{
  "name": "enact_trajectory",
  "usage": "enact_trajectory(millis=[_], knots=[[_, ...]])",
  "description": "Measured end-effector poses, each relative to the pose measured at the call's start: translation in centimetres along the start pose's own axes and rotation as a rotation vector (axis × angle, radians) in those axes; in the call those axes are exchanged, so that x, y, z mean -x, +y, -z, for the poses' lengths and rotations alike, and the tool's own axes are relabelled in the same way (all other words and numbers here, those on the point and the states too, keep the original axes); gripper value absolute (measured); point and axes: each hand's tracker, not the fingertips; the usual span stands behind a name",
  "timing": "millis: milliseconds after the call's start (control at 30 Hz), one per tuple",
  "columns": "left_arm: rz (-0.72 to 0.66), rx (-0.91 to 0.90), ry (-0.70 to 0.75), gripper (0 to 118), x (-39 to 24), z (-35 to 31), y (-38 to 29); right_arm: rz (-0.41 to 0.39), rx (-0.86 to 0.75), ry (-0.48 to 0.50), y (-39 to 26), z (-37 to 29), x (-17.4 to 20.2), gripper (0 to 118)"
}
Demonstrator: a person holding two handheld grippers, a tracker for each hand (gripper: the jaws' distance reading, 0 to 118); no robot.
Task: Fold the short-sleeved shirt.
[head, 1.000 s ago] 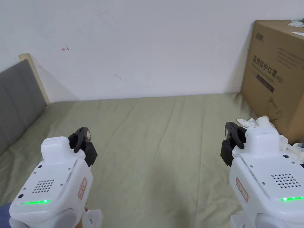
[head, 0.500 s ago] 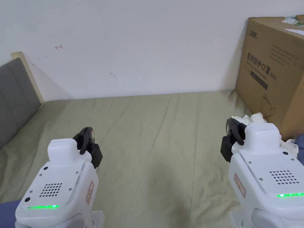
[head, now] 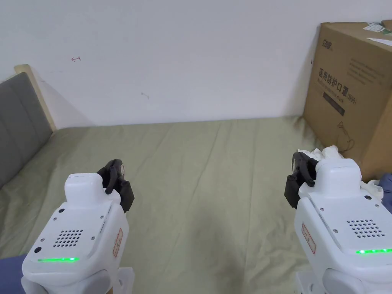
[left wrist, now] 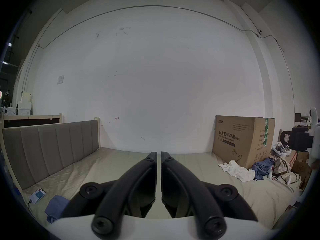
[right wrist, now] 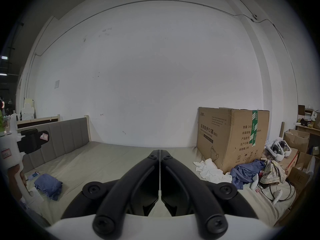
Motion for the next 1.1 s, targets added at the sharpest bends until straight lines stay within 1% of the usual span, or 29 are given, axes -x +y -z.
enact_trajectory(millis=[367,767,800,833,867,900,933,967,1000,1033,1100], knots=[[0.016,-0.008,-0.005,8,0.01,-0.3,0.32,-0.003,-0.007,-0.003,0.0,-0.13,-0.25,3],[-0.002,-0.008,-0.008,8,0.19,-0.53,0.34,-0.01,-0.008,-0.013,0.02,-0.43,-0.26,3],[-0.008,-0.008,-0.008,9,0.24,-0.51,0.31,-0.009,-0.008,-0.016,-0.03,-0.43,-0.27,4],[-0.012,-0.006,-0.009,27,0.26,-0.49,0.3,-0.008,-0.006,-0.019,-0.07,-0.44,-0.29,10],[-0.015,-0.007,-0.006,57,0.27,-0.48,0.26,-0.005,-0.004,-0.018,-0.11,-0.43,-0.31,20],[-0.022,-0.009,0.0,88,0.25,-0.41,0.2,-0.005,-0.001,-0.021,-0.15,-0.41,-0.32,34],[-0.025,-0.001,0.006,100,0.24,-0.35,0.14,-0.005,0.001,-0.024,-0.2,-0.39,-0.35,63],[-0.029,-0.018,0.009,101,0.2,-0.44,0.0,-0.005,0.004,-0.026,-0.16,-0.42,-0.34,90],[-0.031,-0.037,0.011,102,0.17,-0.52,-0.1,-0.009,0.012,-0.034,-0.16,-0.33,-0.33,112],[-0.034,-0.035,0.007,111,0.18,-0.52,-0.13,-0.013,0.025,-0.038,-0.19,-0.14,-0.31,118],[-0.041,-0.022,0.013,118,0.28,-0.31,-0.06,-0.016,0.004,-0.043,-0.58,-0.32,-0.13,118]])
